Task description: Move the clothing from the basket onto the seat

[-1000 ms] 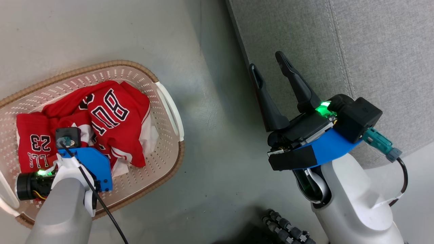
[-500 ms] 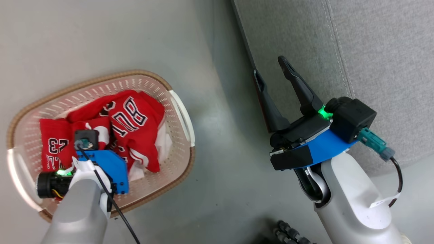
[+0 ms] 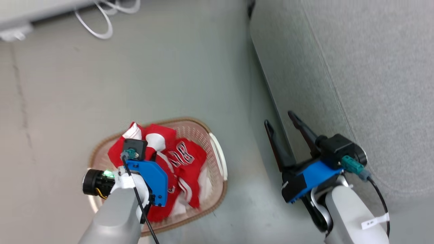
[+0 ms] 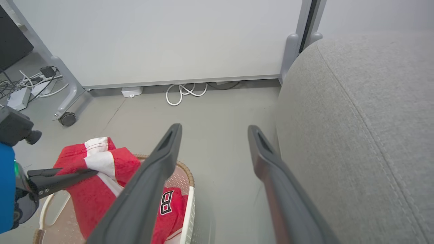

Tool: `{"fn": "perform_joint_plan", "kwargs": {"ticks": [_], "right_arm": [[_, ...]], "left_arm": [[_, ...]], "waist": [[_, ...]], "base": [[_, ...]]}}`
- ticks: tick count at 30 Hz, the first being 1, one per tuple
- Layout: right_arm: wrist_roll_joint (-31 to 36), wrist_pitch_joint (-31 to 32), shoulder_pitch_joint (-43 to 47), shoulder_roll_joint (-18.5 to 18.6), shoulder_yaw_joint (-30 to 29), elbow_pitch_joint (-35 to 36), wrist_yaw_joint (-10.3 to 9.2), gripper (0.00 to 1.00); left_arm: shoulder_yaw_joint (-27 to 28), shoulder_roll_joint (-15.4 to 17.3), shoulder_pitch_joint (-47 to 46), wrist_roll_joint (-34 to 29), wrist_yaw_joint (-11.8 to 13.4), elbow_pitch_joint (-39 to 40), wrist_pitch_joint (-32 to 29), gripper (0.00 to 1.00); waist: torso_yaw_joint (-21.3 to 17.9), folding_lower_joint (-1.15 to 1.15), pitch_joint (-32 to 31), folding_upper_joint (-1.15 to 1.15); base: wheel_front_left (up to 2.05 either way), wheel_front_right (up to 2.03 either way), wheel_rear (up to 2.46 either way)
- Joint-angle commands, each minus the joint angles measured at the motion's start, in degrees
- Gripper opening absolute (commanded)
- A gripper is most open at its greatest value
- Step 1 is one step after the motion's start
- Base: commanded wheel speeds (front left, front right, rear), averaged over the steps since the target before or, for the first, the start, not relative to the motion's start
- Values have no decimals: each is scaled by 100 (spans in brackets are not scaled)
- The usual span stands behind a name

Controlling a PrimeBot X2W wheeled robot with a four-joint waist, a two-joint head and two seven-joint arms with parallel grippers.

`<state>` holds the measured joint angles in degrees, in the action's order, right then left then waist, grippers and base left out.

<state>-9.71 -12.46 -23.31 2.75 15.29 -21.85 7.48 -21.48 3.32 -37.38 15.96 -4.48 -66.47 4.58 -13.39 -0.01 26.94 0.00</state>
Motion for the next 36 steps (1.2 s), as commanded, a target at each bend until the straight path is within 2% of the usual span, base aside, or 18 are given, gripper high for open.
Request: {"fn": "perform_joint_plan", "kwargs": {"ticks": [1,8,13,18,31,36], "right_arm": [[31,58,179,25,-54,-35,3,100],[86,321,807,24,-212,4,3,100],[23,476,1160,23,-242,121,3,100],[-22,619,1449,23,-224,235,3,100],[-90,789,1717,23,-166,516,3,100],[-100,829,1719,23,-133,572,3,100]], "left_arm": [[-100,-21,95,42,-51,35,57,0],[-833,-48,391,624,-256,757,70,0],[-1380,-45,474,1117,-266,1429,13,0],[-1813,-45,361,1397,-142,1951,-80,0],[-2418,-42,-91,1905,136,2911,-227,0],[-2549,-42,-163,2032,248,3053,-254,0]], "waist": [[518,1,-859,0],[862,1,-1802,0],[1051,1,-2291,0],[1158,1,-2640,0],[1149,1,-2866,0],[1118,1,-2842,0]], "base": [[0,0,0],[0,0,0],[0,0,0],[0,0,0],[0,0,0],[0,0,0]]}}
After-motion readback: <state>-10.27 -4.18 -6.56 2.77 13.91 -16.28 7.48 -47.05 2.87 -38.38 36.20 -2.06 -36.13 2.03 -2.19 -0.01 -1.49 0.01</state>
